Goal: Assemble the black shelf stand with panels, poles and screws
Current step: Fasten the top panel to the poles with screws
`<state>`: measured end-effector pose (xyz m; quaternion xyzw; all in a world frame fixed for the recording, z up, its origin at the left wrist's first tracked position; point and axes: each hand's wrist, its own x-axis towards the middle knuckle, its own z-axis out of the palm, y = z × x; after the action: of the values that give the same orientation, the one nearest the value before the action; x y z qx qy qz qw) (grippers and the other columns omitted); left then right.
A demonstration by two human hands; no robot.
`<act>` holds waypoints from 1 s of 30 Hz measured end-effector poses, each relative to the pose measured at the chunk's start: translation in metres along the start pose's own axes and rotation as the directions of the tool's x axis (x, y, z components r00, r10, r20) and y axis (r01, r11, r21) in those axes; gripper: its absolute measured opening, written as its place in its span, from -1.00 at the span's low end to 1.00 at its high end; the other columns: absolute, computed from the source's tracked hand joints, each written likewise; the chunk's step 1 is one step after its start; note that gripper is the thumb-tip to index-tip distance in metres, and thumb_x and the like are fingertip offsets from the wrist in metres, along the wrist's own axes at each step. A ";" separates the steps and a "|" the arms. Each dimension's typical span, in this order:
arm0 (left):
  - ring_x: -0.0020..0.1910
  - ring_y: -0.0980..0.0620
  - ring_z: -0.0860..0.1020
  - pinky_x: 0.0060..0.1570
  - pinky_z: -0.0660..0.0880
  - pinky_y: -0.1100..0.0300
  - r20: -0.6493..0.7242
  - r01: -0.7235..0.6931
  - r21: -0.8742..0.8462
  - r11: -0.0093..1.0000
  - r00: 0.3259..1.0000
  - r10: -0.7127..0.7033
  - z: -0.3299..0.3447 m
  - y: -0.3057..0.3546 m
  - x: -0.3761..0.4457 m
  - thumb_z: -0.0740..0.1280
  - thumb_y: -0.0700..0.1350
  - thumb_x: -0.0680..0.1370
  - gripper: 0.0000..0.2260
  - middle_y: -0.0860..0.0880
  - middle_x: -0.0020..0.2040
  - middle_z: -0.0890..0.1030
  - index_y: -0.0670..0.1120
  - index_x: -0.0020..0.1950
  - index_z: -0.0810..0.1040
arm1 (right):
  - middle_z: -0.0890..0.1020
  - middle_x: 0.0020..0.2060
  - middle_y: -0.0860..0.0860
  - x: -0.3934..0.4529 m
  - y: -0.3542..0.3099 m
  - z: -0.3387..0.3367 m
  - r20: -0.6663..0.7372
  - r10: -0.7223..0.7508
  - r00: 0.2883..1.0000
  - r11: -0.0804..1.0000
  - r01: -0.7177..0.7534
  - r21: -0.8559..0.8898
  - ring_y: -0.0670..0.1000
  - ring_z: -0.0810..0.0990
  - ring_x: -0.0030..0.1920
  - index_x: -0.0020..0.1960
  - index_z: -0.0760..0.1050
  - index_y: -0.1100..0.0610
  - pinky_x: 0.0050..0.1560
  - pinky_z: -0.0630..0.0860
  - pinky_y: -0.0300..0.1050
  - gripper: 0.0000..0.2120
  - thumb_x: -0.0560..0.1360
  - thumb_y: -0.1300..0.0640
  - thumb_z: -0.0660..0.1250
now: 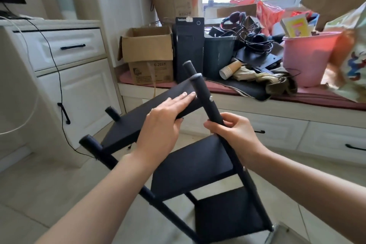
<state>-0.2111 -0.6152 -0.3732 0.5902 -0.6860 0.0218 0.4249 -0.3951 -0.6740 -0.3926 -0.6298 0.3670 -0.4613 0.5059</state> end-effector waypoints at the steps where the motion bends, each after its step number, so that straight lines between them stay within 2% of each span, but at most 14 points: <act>1: 0.49 -0.10 0.39 0.47 0.31 -0.18 0.003 -0.024 0.019 1.000 1.000 0.023 0.001 0.007 0.001 0.40 -0.38 0.52 -0.34 0.08 0.46 0.47 0.13 0.51 0.38 | 0.61 -0.37 -0.02 -0.004 0.002 -0.004 -0.015 0.018 1.000 0.999 -0.018 0.029 -0.10 0.54 -0.33 -0.09 0.65 0.15 -0.25 0.44 -0.32 -0.84 0.39 0.11 0.55; 5: 0.51 -0.10 0.35 0.46 0.21 -0.34 0.049 -0.061 0.142 0.988 0.997 0.054 0.009 0.035 -0.003 0.33 -0.33 0.60 -0.38 0.17 0.47 0.43 0.24 0.50 0.32 | 0.54 -0.39 0.00 -0.027 0.010 -0.018 -0.040 0.092 0.995 0.986 -0.086 0.144 -0.04 0.47 -0.32 -0.11 0.62 0.20 -0.16 0.40 -0.15 -0.82 0.42 0.10 0.52; 11: 0.53 -0.03 0.32 0.50 0.16 -0.26 0.135 -0.123 0.204 0.971 0.986 0.097 0.016 0.057 -0.008 0.27 -0.31 0.64 -0.42 0.24 0.48 0.39 0.26 0.50 0.35 | 0.48 -0.41 0.04 -0.056 0.017 -0.031 -0.047 0.114 0.992 0.971 -0.102 0.216 -0.04 0.41 -0.38 -0.21 0.55 0.16 -0.29 0.33 -0.23 -0.83 0.44 0.12 0.49; 19: 0.47 -0.07 0.42 0.45 0.25 -0.30 0.118 -0.199 0.256 0.946 0.978 0.174 0.036 0.070 -0.022 0.35 -0.41 0.55 -0.33 0.20 0.44 0.46 0.23 0.47 0.41 | 0.49 -0.38 0.06 -0.081 0.021 -0.046 -0.058 0.143 0.988 0.950 -0.121 0.288 -0.01 0.42 -0.31 -0.15 0.59 0.17 -0.20 0.33 -0.15 -0.68 0.28 -0.05 0.52; 22: 0.40 -0.15 0.49 0.36 0.34 -0.38 0.089 -0.240 0.272 0.932 0.970 0.224 0.043 0.074 -0.027 0.39 -0.45 0.49 -0.32 0.14 0.39 0.53 0.18 0.44 0.48 | 0.55 -0.35 0.05 -0.090 0.020 -0.055 -0.041 0.166 0.985 0.957 -0.151 0.248 -0.02 0.49 -0.28 -0.12 0.61 0.16 -0.10 0.43 -0.10 -0.74 0.36 -0.01 0.51; 26: 0.22 -0.20 0.63 0.12 0.50 -0.42 0.014 -0.329 0.353 0.876 0.938 0.346 0.057 0.080 -0.036 0.53 -0.48 0.33 -0.29 0.08 0.27 0.64 0.10 0.35 0.58 | 0.68 -0.24 0.02 -0.102 0.018 -0.073 -0.046 0.221 0.974 0.969 -0.214 0.124 -0.01 0.64 -0.18 -0.01 0.64 0.18 0.15 0.55 0.08 -0.81 0.46 0.08 0.48; 30: 0.16 -0.18 0.66 0.08 0.55 -0.36 -0.008 -0.388 0.344 0.855 0.910 0.415 0.064 0.090 -0.044 0.56 -0.49 0.27 -0.32 0.05 0.22 0.67 0.04 0.28 0.64 | 0.72 -0.16 0.05 -0.115 0.018 -0.084 -0.067 0.245 0.967 0.968 -0.239 0.078 0.01 0.70 -0.11 0.00 0.64 0.16 0.16 0.57 0.11 -0.85 0.47 0.12 0.47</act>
<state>-0.3241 -0.5877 -0.3983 0.4960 -0.7623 0.2501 0.3321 -0.5102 -0.5960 -0.4292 -0.5443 0.4438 -0.4323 0.5656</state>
